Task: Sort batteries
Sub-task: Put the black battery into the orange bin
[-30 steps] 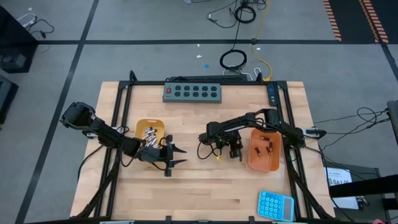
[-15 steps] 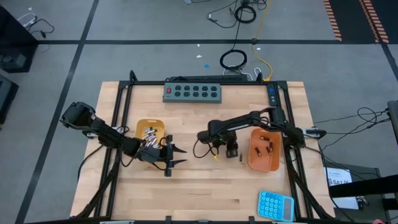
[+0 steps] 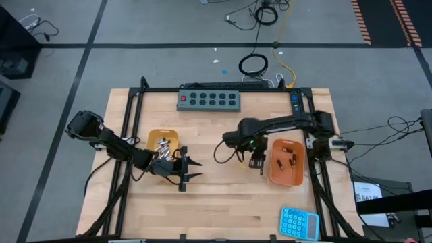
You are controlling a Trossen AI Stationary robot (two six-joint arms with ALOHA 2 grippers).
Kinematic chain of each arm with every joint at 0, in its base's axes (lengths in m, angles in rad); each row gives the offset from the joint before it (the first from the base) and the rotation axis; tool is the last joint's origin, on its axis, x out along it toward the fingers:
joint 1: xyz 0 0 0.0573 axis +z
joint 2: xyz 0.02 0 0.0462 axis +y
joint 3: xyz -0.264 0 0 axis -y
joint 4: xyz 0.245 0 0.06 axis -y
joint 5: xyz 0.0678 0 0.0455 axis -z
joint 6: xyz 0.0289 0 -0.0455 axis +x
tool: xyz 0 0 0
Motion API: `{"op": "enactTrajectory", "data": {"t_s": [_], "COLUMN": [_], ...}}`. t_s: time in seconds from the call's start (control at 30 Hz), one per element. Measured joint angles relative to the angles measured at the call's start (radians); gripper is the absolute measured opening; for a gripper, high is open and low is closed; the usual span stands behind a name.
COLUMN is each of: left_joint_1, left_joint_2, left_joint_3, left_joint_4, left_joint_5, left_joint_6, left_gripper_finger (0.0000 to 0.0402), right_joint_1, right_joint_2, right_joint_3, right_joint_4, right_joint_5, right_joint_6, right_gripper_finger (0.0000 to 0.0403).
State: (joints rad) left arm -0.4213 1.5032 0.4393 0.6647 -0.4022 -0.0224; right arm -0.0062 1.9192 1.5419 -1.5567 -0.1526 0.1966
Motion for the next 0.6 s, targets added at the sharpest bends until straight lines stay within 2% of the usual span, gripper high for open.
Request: {"op": "enactTrajectory", "data": {"t_s": [0.1,0.27,0.43,0.6], "left_joint_1": [0.0,-0.004,-0.019,-0.016], "left_joint_2": [0.0,0.0,0.0,0.0], "left_joint_3": [0.0,0.0,0.0,0.0], "left_joint_4": [0.001,-0.001,0.0,0.006], "left_joint_5": [0.0,0.0,0.001,-0.007], "left_joint_6": [-0.003,-0.025,-0.025,-0.025], "left_gripper_finger": [0.0173,0.0173,0.0173,0.0173], "right_joint_1": [0.0,0.002,0.004,0.004], "right_joint_2": [-0.047,-0.09,-0.095,-0.092], "right_joint_3": [-0.008,-0.126,-0.326,-0.475], "right_joint_4": [-0.01,-0.013,-0.016,0.018], "right_joint_5": [-0.044,-0.142,-0.163,-0.108], "right_joint_6": [0.069,0.135,0.131,0.158], "right_gripper_finger": [0.0162,0.0162,0.0162,0.0162]}}
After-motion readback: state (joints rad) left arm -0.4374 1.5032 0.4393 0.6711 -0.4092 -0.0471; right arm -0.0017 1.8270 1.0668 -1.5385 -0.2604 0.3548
